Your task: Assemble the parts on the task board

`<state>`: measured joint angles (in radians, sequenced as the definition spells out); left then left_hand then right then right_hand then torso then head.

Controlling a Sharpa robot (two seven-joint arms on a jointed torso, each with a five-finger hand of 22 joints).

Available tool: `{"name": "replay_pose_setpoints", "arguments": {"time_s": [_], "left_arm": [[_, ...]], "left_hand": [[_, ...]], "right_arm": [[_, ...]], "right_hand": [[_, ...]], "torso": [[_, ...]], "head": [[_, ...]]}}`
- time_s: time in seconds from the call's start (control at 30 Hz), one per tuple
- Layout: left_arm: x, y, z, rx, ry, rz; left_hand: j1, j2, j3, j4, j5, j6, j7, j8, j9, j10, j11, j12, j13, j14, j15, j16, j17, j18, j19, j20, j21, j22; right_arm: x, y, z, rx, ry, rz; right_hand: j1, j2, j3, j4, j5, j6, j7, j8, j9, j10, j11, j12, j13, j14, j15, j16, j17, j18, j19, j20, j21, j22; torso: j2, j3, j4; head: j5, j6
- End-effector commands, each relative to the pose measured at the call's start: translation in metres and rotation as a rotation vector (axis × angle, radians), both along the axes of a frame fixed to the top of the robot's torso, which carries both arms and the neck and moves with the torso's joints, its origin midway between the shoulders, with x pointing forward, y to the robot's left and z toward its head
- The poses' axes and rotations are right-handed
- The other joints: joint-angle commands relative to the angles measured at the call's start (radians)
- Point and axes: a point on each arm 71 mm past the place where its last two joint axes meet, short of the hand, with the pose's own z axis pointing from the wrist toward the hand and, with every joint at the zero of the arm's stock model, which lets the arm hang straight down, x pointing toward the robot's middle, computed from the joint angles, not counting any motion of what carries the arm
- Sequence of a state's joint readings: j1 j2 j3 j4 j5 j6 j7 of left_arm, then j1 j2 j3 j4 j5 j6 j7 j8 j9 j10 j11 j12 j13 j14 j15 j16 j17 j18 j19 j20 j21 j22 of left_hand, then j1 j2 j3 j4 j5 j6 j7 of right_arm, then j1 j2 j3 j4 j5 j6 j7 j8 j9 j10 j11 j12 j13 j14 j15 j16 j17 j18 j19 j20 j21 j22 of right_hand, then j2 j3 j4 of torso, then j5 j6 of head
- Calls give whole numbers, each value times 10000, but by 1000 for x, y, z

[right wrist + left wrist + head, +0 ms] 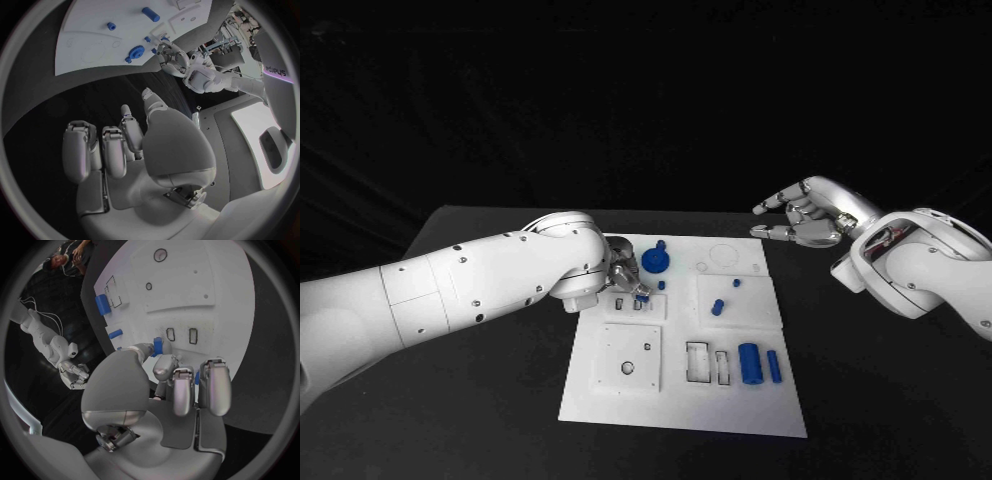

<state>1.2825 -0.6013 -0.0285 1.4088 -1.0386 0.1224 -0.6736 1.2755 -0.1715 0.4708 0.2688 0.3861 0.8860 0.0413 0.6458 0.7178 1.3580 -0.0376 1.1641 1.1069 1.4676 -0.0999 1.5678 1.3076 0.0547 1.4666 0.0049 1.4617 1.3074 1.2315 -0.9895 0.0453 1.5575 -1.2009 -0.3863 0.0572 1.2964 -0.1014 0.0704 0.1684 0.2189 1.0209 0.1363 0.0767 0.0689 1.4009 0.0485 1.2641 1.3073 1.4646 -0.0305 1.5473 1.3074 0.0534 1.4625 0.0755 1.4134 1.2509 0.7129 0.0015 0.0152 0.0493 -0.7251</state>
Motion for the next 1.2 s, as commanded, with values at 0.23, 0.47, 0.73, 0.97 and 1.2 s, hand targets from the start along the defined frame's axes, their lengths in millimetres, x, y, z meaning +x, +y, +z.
{"name": "replay_pose_setpoints", "arguments": {"time_s": [0.23,0.47,0.73,0.97,1.2], "left_arm": [[-1,2,-1,443,-567,-228],[-3,4,-5,693,-416,-379],[-5,5,-9,901,-194,-531],[-6,6,-13,1041,19,-633],[-8,5,-17,1093,157,-707]], "left_hand": [[-111,-42,1930,-1884,40,64,-31,46,27,68,-10,2,-21,1032,9,30,2632,-171,488,45,34,791],[-117,-45,1942,-1894,39,67,-31,46,30,60,-9,-18,-43,1032,8,30,2632,-169,486,44,28,781],[-123,-46,1954,-1902,39,69,-30,46,33,64,-9,-13,-38,1032,8,30,2632,-167,483,44,23,773],[-132,-47,1965,-1909,38,70,-29,46,35,58,-8,-28,-54,1032,8,30,2632,-167,483,44,21,770],[-132,-47,1965,-1909,38,70,-29,46,35,58,-8,-28,-54,1032,8,30,2632,-167,483,44,21,770]], "right_arm": [[0,0,-1,-157,50,73],[0,0,-1,-158,51,72],[0,0,-1,-154,49,92],[0,1,-1,-151,53,117],[0,1,-2,-166,78,113]], "right_hand": [[-22,65,-44,32,39,29,-20,39,-3,-29,3,-31,330,939,44,-45,2140,107,-90,0,-36,-6],[-22,65,-44,32,39,29,-20,39,-3,-29,3,-31,330,939,44,-45,2140,107,-90,0,-36,-6],[-22,65,-44,32,39,29,-20,39,-3,-29,3,-31,330,939,44,-45,2140,107,-90,0,-36,-6],[-22,65,-44,32,39,29,-20,39,-3,-29,3,-31,330,939,44,-45,2140,107,-90,0,-36,-6],[-22,65,-44,32,39,29,-20,39,-3,-29,3,-31,330,939,44,-45,2140,107,-90,0,-36,-6]], "torso": [[-2,18,23],[5,17,22],[7,12,25],[3,9,17],[-3,15,19]], "head": [[16,-45],[38,-63],[60,-102],[15,-125],[11,-147]]}}
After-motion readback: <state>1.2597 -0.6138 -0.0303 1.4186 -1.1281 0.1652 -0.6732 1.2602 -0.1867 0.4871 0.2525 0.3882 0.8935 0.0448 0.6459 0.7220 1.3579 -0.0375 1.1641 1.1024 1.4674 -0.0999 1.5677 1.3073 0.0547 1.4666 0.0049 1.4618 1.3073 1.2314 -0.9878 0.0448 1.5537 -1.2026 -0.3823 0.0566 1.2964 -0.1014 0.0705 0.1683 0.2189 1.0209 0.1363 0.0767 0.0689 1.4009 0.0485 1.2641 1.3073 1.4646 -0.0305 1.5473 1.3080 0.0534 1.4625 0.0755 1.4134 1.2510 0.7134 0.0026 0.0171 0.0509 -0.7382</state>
